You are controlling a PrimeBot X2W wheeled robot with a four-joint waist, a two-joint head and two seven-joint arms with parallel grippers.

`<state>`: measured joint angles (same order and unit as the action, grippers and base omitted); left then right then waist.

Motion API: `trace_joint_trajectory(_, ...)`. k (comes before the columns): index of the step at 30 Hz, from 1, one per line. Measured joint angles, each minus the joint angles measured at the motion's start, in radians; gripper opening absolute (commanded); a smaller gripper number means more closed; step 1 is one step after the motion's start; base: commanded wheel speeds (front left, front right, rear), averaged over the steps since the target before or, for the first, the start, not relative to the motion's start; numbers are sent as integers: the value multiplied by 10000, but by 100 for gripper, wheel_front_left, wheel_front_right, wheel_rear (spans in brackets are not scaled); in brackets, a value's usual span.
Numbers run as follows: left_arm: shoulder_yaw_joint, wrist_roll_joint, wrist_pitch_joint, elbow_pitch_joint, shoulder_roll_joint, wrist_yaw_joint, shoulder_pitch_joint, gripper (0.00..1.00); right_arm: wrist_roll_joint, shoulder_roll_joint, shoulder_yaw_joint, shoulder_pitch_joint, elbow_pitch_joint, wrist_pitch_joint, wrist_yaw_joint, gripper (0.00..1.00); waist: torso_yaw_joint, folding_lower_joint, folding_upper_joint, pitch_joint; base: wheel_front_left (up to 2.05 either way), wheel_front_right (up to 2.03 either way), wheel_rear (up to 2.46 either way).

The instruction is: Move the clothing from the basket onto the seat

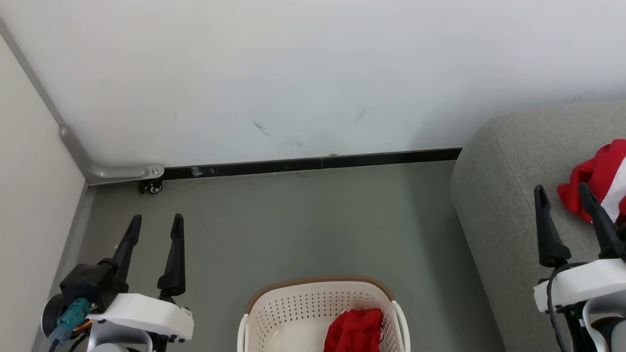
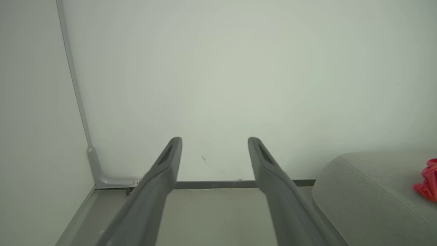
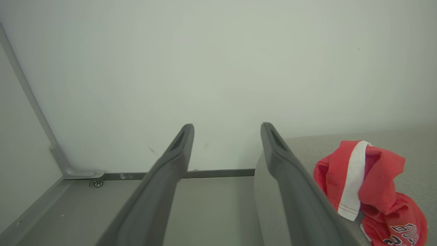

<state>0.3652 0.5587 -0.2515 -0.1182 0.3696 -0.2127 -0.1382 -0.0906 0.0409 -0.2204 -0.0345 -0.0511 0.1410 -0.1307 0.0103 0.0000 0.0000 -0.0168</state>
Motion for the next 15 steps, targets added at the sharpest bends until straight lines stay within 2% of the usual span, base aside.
trace_joint_trajectory(15,-142,-192,-2,-167,81,23,-1,100,-207,-13,173,198,-221,111,0,100,-17,0,0,-29,0,0,0)
